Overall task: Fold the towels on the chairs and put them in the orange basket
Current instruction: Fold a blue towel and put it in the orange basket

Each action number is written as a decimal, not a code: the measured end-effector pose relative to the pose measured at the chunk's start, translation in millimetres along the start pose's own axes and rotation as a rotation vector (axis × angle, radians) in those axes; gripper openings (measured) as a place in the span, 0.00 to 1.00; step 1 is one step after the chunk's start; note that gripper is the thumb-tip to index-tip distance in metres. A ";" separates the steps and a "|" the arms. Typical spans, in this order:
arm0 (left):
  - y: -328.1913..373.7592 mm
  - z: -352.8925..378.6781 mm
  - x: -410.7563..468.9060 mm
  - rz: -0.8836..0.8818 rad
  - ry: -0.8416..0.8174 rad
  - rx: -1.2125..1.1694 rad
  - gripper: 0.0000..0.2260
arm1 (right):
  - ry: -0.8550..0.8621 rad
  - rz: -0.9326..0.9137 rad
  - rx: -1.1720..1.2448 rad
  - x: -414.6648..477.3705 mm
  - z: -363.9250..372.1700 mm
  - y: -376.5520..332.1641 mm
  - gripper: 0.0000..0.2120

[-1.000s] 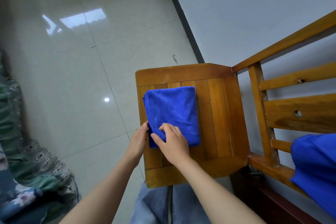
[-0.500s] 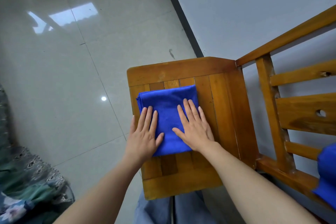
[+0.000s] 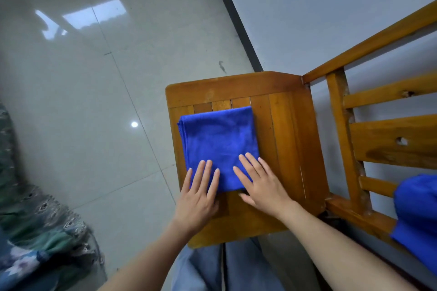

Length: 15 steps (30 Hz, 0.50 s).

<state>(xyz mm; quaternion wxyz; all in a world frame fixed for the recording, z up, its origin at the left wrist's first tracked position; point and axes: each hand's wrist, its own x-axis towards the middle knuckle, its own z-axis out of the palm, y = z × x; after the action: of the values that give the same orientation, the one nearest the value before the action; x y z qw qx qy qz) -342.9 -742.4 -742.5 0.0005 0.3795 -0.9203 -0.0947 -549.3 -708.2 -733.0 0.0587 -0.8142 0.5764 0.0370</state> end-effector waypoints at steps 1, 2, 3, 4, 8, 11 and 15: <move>3.9 4.0 -1.8 -0.019 0.006 0.003 0.26 | -0.047 0.007 0.000 -0.7 3.2 -1.4 0.42; 4.7 6.3 0.3 -0.039 0.022 0.012 0.25 | -0.047 0.027 0.002 1.8 6.8 -2.8 0.41; 3.6 6.6 5.9 -0.052 0.043 0.024 0.23 | 0.004 0.041 -0.004 6.6 10.2 -3.5 0.37; 3.5 5.7 11.4 -0.060 0.071 0.034 0.20 | 0.083 0.043 -0.020 10.6 13.6 -4.1 0.28; -4.4 0.3 27.9 -0.035 0.133 0.052 0.13 | 0.257 0.008 -0.030 22.4 9.2 -1.5 0.09; -9.1 -8.3 30.5 0.018 0.120 0.039 0.15 | 0.317 0.010 -0.023 21.1 -4.6 -0.8 0.05; -7.1 -54.1 34.9 0.034 0.094 0.003 0.15 | 0.322 0.031 0.013 18.7 -43.9 -3.7 0.07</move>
<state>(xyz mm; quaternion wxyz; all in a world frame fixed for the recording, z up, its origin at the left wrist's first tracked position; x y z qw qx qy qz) -358.9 -781.1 -693.0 0.0449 0.3680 -0.9257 -0.0754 -540.0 -730.5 -691.8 -0.0298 -0.8002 0.5911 -0.0969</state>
